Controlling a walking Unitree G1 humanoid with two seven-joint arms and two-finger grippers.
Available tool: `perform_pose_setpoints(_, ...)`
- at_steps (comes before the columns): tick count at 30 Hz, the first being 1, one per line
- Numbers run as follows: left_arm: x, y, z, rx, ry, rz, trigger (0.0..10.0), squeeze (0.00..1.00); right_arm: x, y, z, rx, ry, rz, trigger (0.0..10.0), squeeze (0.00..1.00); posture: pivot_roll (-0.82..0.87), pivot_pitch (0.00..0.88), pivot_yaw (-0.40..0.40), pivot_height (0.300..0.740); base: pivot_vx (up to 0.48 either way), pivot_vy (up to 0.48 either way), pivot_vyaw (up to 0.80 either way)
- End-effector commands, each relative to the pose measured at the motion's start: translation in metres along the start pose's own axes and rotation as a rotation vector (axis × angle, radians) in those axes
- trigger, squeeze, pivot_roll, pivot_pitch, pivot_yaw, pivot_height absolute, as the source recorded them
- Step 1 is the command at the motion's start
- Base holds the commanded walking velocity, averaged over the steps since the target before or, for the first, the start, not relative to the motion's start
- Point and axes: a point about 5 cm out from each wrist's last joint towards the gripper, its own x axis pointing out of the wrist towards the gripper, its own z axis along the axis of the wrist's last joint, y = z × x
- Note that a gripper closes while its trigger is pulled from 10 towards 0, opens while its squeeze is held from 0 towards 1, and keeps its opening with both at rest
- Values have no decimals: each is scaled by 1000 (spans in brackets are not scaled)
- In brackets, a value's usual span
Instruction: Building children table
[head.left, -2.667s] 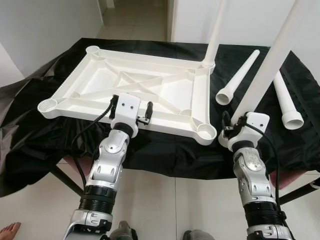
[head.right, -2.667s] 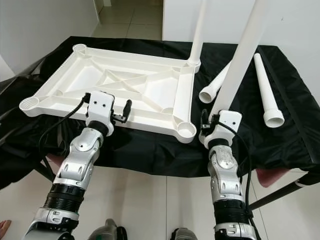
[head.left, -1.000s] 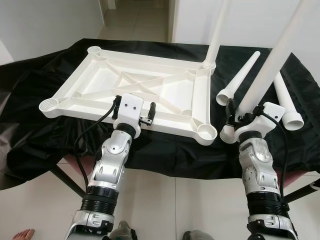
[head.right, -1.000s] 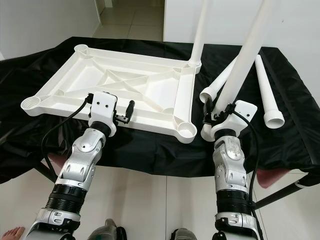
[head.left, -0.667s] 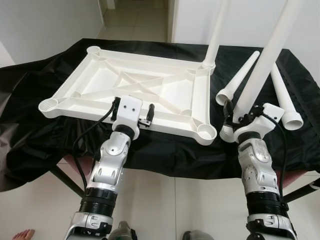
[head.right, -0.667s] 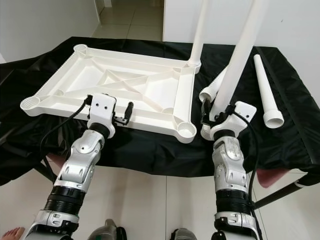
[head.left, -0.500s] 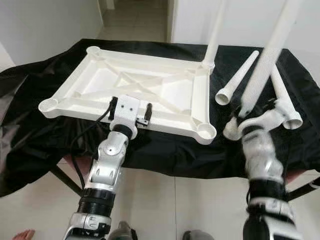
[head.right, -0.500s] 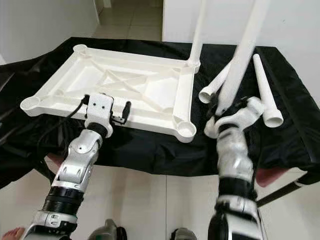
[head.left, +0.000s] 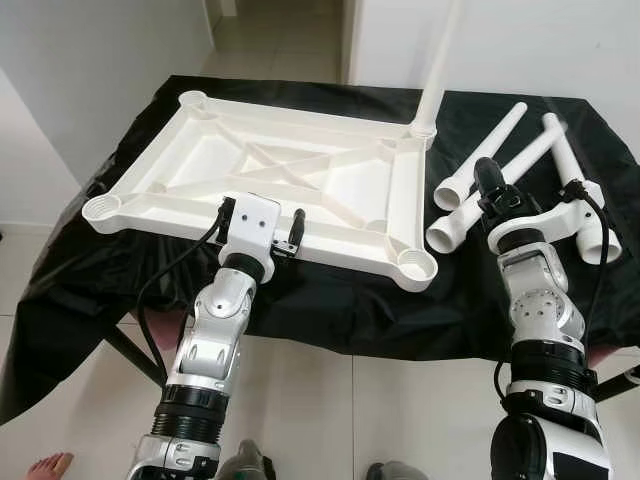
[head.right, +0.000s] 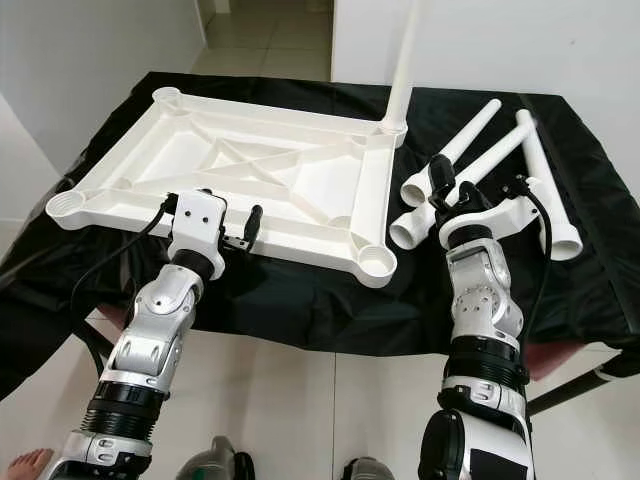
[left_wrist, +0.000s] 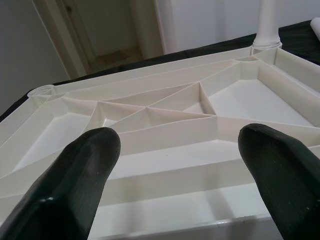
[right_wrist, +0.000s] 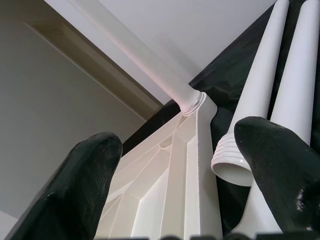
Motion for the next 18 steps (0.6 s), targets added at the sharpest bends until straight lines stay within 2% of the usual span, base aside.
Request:
perform_pose_setpoints(1,1,2,-2,12,18,33,10000,0,3,-6,0,41,-2,-67,10000,0,-4,71,50,740,0,0,0)
perform_pose_setpoints(18,1,2,-2,12,18,33,10000,0,3,-6,0,41,-2,-67,10000,0,-4,71,50,740,0,0,0)
